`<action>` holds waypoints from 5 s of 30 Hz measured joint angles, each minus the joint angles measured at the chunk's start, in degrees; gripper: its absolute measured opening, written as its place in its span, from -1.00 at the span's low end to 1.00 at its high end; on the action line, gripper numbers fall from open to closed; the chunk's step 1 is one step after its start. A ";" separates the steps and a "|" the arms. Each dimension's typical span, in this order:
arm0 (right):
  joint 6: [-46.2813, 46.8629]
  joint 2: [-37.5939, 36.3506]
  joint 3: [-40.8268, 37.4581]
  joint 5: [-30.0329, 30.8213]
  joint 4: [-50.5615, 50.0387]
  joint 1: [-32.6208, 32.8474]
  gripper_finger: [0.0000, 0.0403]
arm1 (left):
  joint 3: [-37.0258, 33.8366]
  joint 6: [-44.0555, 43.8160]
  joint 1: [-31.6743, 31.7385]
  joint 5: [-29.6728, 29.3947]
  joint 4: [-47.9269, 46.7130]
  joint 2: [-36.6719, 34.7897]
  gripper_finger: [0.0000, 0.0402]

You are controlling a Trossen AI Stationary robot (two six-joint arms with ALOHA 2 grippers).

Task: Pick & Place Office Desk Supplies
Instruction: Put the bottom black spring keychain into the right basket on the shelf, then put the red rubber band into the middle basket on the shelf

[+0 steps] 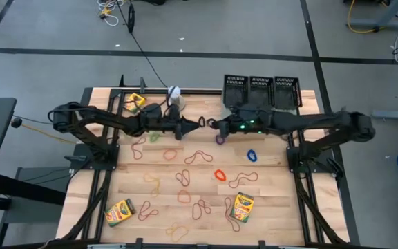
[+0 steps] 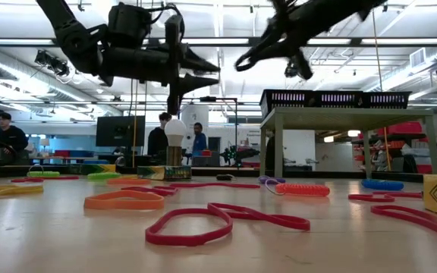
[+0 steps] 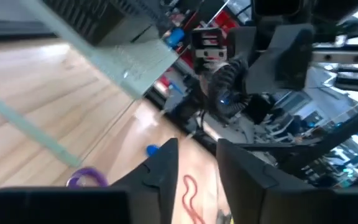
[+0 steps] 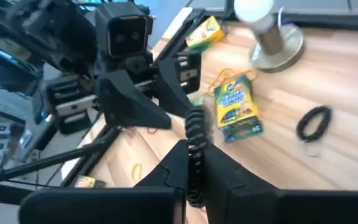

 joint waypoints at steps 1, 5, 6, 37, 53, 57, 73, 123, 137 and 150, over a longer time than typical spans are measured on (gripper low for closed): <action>-0.67 -2.03 0.00 0.48 -2.18 0.02 -0.85 | 0.00 0.01 0.37 0.31 -0.57 -0.82 -0.33; -3.32 -9.56 2.06 4.33 -14.60 0.02 -0.88 | 0.02 2.09 1.16 0.48 -1.21 -3.18 -0.20; -4.05 -11.21 3.44 5.74 -18.63 -0.01 -0.88 | 0.02 2.53 1.14 0.52 -1.17 -3.81 -0.19; -22.22 2.45 15.76 28.90 -61.08 -40.92 -0.75 | 0.00 11.96 -2.34 -6.28 -5.49 -5.22 -0.94; -20.99 2.30 23.80 28.76 -71.92 -40.06 -0.19 | 0.00 11.75 -1.11 -9.29 -4.17 -5.48 -0.94; -23.68 -1.44 26.09 24.91 -71.83 -36.26 -0.40 | -0.02 11.63 -1.28 -9.37 -4.25 -6.41 -0.95; -10.83 -16.58 17.76 19.79 -59.21 -1.04 -0.92 | -9.12 14.95 -3.78 -11.16 7.99 -7.25 -0.96; -31.09 26.53 1.93 -8.17 -38.32 25.33 -0.57 | -12.04 15.03 -3.82 -7.23 6.77 -7.18 -0.92; -35.09 25.88 -0.02 -9.40 -36.25 25.24 -0.93 | -12.04 14.87 -3.87 -7.76 6.51 -7.18 -0.92; -27.95 14.55 3.90 -8.68 -40.32 25.50 -0.98 | -12.04 15.57 -3.82 -8.00 6.53 -7.16 -0.92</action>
